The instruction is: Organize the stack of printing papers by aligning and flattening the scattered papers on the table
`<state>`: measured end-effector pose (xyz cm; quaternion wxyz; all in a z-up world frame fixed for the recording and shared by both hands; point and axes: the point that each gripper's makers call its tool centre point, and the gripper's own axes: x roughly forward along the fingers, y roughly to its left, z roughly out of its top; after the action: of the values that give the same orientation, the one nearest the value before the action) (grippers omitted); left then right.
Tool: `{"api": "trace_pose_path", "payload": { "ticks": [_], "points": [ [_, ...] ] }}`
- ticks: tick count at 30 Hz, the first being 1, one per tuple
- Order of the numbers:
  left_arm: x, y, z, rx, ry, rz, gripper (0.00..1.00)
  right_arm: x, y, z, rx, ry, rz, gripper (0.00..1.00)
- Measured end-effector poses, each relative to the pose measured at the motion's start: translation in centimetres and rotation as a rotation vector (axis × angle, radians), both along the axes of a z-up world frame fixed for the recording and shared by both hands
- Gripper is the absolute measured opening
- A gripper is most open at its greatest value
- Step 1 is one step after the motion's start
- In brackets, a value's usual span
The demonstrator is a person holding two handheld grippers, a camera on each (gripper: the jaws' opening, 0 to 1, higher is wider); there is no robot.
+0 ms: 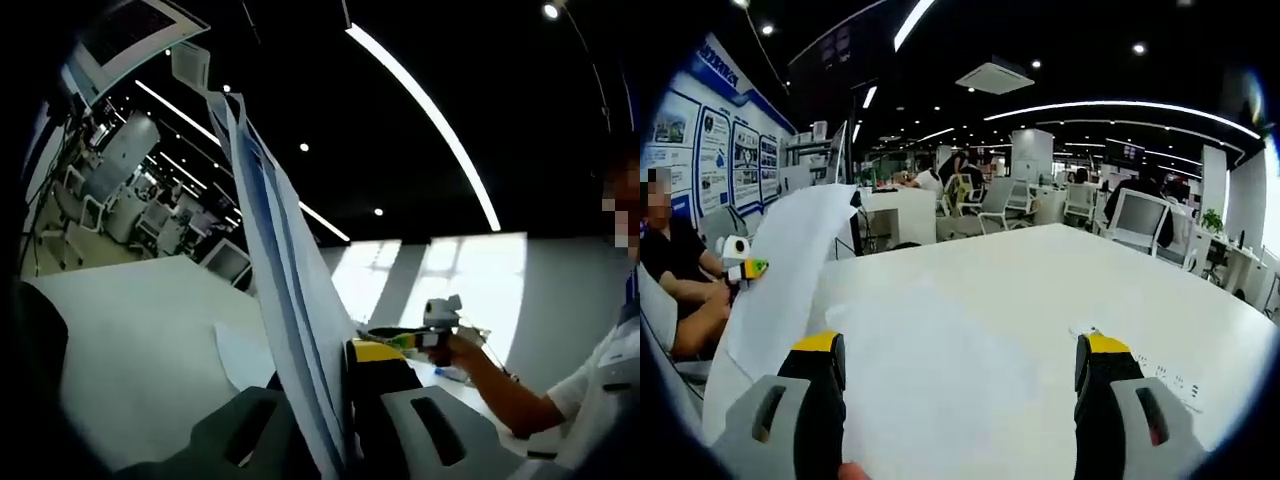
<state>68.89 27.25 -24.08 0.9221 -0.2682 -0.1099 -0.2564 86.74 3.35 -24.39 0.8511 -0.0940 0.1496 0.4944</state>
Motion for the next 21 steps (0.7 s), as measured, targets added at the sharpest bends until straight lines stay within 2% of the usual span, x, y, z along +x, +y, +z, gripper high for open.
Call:
{"api": "trace_pose_path", "payload": {
  "ticks": [5,12,21],
  "points": [
    [-0.2,-0.1,0.1,-0.001,-0.002,0.006,0.08,0.5,0.5,-1.1,-0.007,0.022,-0.018,0.90],
    [-0.2,-0.1,0.1,-0.006,-0.004,0.002,0.08,1.1,1.1,-2.0,-0.011,0.019,-0.024,0.90],
    [-0.4,-0.2,0.2,-0.004,-0.008,0.000,0.08,2.0,0.9,-3.3,-0.006,0.050,-0.065,0.90]
  ]
}}
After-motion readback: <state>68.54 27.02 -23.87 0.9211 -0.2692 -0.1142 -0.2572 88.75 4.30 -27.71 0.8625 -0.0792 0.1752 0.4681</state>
